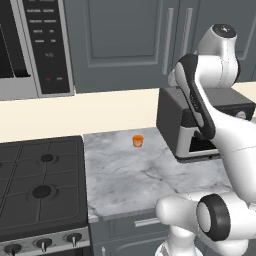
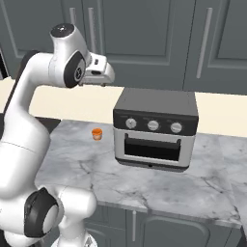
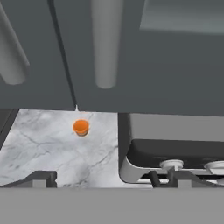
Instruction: Pick the soap dispenser and dish brush from the cabinet and place them on the counter.
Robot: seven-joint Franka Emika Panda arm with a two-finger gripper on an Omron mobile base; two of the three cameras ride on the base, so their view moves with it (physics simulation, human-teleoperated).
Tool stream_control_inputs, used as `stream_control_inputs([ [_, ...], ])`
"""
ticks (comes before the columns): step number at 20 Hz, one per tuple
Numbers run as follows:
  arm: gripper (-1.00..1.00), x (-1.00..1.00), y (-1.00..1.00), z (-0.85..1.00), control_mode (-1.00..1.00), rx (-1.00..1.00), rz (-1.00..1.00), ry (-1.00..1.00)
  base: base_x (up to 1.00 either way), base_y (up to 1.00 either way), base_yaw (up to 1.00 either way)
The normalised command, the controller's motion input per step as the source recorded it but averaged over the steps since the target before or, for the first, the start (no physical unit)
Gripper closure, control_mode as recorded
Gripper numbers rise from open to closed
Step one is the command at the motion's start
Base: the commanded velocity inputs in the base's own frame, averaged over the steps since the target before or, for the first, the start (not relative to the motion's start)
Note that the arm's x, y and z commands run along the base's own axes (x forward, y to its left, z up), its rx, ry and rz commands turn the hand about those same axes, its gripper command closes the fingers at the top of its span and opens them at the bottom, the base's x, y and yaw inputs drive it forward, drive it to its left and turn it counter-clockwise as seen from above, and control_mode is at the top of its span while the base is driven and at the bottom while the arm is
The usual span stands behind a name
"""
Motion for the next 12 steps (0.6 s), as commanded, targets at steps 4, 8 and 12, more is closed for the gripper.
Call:
stream_control_inputs([
  [4, -1.0, 0.36, 0.0, 0.17, -1.0, 0.0, -0.02, -0.01, 0.0, 0.0, 0.0],
  [8, -1.0, 0.35, 0.0, 0.1, -1.0, 0.0, -0.01, -0.05, 0.0, 0.0, 0.0],
  [12, -1.0, 0.32, 0.0, 0.01, -1.0, 0.0, -0.02, -0.11, 0.0, 0.0, 0.0],
])
